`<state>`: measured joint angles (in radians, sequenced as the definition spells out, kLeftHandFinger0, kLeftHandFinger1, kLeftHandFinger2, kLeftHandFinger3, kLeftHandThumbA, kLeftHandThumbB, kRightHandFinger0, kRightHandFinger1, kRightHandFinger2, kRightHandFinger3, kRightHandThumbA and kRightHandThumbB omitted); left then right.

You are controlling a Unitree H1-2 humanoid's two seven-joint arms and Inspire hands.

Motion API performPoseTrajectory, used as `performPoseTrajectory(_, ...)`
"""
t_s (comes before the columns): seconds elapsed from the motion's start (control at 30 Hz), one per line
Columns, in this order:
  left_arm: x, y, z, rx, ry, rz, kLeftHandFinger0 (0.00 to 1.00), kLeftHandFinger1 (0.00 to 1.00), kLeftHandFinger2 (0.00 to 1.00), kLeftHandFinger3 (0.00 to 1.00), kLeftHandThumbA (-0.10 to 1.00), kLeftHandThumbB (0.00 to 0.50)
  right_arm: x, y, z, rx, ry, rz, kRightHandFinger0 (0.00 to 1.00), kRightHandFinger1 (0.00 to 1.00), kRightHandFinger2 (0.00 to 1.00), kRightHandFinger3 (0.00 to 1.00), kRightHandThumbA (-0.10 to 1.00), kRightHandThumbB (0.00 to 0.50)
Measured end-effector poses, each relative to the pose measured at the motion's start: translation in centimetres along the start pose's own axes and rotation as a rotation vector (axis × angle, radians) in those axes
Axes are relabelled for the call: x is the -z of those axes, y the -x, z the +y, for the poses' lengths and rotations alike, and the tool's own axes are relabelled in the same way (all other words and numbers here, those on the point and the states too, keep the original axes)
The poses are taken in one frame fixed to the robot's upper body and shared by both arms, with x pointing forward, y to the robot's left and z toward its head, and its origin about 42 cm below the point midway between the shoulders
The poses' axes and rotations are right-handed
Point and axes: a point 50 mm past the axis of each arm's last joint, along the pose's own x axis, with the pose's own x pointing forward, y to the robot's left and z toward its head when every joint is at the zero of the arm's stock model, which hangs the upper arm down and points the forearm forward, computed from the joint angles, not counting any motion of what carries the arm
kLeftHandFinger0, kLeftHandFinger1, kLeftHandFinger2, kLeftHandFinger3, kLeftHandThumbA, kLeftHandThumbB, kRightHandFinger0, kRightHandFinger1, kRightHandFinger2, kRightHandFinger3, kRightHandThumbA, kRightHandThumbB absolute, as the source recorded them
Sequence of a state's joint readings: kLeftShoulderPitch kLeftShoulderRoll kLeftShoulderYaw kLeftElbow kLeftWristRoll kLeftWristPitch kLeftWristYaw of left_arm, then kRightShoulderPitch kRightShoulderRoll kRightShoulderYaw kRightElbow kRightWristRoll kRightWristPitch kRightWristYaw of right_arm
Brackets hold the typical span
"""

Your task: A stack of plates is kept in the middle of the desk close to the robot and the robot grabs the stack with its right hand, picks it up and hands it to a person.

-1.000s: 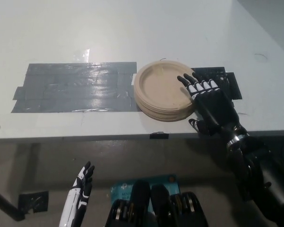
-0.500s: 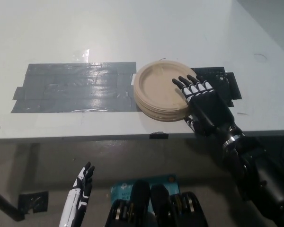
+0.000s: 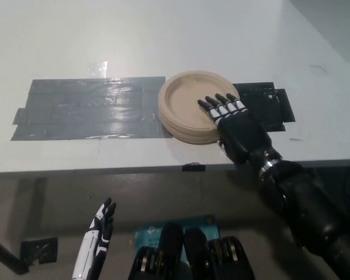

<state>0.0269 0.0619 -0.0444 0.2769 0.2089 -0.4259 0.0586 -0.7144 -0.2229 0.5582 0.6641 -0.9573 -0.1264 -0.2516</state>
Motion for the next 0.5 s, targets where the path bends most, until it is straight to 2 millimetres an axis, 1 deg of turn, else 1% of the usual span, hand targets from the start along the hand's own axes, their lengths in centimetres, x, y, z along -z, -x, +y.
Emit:
performPoseTrajectory(0.03, 0.0, 0.0, 0.0, 0.0, 0.0, 0.0, 1.0, 1.0, 1.0, 1.0, 1.0, 0.287, -0.1, -0.2, -0.1, 0.001, 0.004, -0.004, 0.22, 0.36, 0.56, 0.69, 0.0, 0.402)
performPoseTrajectory(0.07, 0.0, 0.0, 0.0, 0.0, 0.0, 0.0, 1.0, 1.0, 1.0, 1.0, 1.0, 0.287, 0.1, -0.7, 0.2, -0.007, 0.021, -0.006, 0.01, 0.01, 0.19, 0.38, -0.1, 0.335)
performPoseTrajectory(0.1, 0.0, -0.1, 0.0, 0.0, 0.0, -0.001, 1.0, 1.0, 1.0, 1.0, 1.0, 0.287, 0.4, -1.1, 0.4, -0.01, 0.042, -0.007, 0.01, 0.01, 0.19, 0.38, -0.1, 0.335)
performPoseTrajectory(0.13, 0.0, -0.1, 0.0, 0.0, 0.0, -0.001, 1.0, 1.0, 1.0, 1.0, 1.0, 0.287, 0.4, -1.1, 0.4, -0.01, 0.042, -0.007, 0.0, 0.0, 0.18, 0.33, -0.1, 0.33)
performPoseTrajectory(0.17, 0.0, -0.1, 0.0, 0.001, 0.0, 0.0, 1.0, 1.0, 1.0, 1.0, 1.0, 0.28, 0.7, -1.8, 0.2, 0.008, 0.073, -0.011, 0.0, 0.02, 0.28, 0.27, -0.1, 0.279)
performPoseTrajectory(0.2, 0.0, -0.1, 0.0, 0.0, 0.0, 0.0, 1.0, 1.0, 1.0, 1.0, 1.0, 0.286, 0.8, -2.0, 0.1, 0.02, 0.084, -0.013, 0.0, 0.12, 0.56, 0.3, -0.1, 0.231)
performPoseTrajectory(0.23, 0.0, -0.1, 0.0, 0.0, -0.001, 0.001, 1.0, 1.0, 1.0, 1.0, 1.0, 0.287, 0.9, -2.3, -0.1, 0.039, 0.096, -0.016, 0.0, 0.15, 0.67, 0.36, -0.1, 0.223)
performPoseTrajectory(0.27, 0.0, -0.1, 0.1, 0.001, -0.002, 0.001, 1.0, 1.0, 1.0, 1.0, 1.0, 0.286, 0.9, -2.7, -0.3, 0.055, 0.113, -0.025, 0.0, 0.16, 0.72, 0.43, -0.1, 0.221)
performPoseTrajectory(0.3, 0.0, -0.2, 0.1, 0.001, -0.002, 0.0, 1.0, 1.0, 1.0, 1.0, 1.0, 0.29, 1.0, -2.8, -0.3, 0.069, 0.124, -0.03, 0.0, 0.18, 0.77, 0.53, -0.1, 0.225)
performPoseTrajectory(0.33, 0.0, -0.2, 0.1, 0.001, -0.002, -0.001, 1.0, 1.0, 1.0, 1.0, 1.0, 0.291, 1.0, -2.9, -0.3, 0.081, 0.131, -0.035, 0.0, 0.18, 0.78, 0.56, -0.1, 0.222)
performPoseTrajectory(0.37, 0.0, -0.3, 0.1, 0.002, -0.002, -0.002, 1.0, 1.0, 1.0, 1.0, 1.0, 0.296, 1.1, -2.9, -0.2, 0.096, 0.137, -0.039, 0.0, 0.13, 0.7, 0.54, -0.1, 0.248)
performPoseTrajectory(0.4, 0.0, -0.4, 0.1, 0.002, -0.003, -0.002, 1.0, 1.0, 1.0, 1.0, 1.0, 0.297, 1.2, -2.8, -0.2, 0.109, 0.142, -0.044, 0.0, 0.09, 0.66, 0.48, -0.1, 0.256)
performPoseTrajectory(0.43, 0.0, -0.4, 0.1, 0.002, -0.003, -0.001, 1.0, 1.0, 1.0, 1.0, 1.0, 0.298, 1.3, -2.8, -0.1, 0.123, 0.148, -0.049, 0.0, 0.07, 0.64, 0.44, -0.1, 0.247)
performPoseTrajectory(0.5, 0.1, -0.4, 0.2, 0.003, -0.004, 0.0, 1.0, 1.0, 1.0, 1.0, 1.0, 0.299, 1.4, -2.7, 0.0, 0.139, 0.156, -0.058, 0.0, 0.03, 0.57, 0.32, -0.1, 0.268)
